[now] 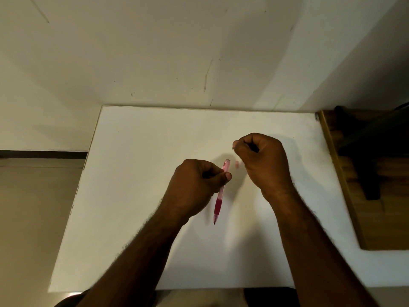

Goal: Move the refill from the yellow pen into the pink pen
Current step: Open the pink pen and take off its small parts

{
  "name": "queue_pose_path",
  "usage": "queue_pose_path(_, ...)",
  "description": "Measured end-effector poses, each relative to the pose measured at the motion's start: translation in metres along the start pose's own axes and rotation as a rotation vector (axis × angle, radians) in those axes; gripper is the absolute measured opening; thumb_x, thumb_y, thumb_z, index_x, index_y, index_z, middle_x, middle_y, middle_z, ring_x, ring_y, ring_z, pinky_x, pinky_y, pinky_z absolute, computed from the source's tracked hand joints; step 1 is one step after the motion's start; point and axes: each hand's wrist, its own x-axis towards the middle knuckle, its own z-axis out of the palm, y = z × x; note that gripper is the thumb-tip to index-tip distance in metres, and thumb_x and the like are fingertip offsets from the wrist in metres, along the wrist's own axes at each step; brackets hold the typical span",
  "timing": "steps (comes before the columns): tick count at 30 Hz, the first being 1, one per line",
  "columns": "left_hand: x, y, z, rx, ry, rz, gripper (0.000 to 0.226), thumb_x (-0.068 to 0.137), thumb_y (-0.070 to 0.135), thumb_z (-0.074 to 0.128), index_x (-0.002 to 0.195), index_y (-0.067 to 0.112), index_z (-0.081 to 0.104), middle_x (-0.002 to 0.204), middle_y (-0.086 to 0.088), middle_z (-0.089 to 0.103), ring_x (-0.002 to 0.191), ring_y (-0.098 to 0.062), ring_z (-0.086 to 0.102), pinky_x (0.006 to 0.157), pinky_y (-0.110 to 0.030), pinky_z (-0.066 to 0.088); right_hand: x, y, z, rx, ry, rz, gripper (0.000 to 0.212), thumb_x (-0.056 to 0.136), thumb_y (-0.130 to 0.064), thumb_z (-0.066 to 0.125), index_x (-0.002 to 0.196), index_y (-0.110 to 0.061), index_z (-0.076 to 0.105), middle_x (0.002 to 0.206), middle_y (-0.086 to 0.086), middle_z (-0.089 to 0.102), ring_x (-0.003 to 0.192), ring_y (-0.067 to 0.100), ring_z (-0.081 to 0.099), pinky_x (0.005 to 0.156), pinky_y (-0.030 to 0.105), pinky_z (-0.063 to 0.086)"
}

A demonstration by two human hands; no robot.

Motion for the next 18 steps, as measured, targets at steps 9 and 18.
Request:
queue_pose_path(9,0.005,-0.009,-0.001,-0.001,0.007,0.009,0.025,0.085,0.039,0.079,0.067,0.023,0.075,0.057,0.008,0.068,0.055,-0.009,0.062,0.067,-0.034,0.054,0.002,0.029,-0.004,-0.528,-0.026,0.117,0.033,0.086,-0.044,0.072,0.065,-0.024,0.057,0.068,-0.006,0.064,0.071,0.024,0.064,0.062,0.027,0.038)
queue_pose_path(18,0.005,-0.01,-0.004,-0.019,0.006,-0.001,0.025,0.086,0.041,0.078,0.07,0.021,0.077,0.062,0.005,0.073,0.052,-0.007,0.065,0.068,-0.033,0.057,-0.002,0.013,-0.024,-0.319,0.037,0.149,0.029,0.089,-0.038,0.073,0.067,-0.019,0.069,0.065,-0.005,0.07,0.072,0.023,0.071,0.068,0.031,0.05)
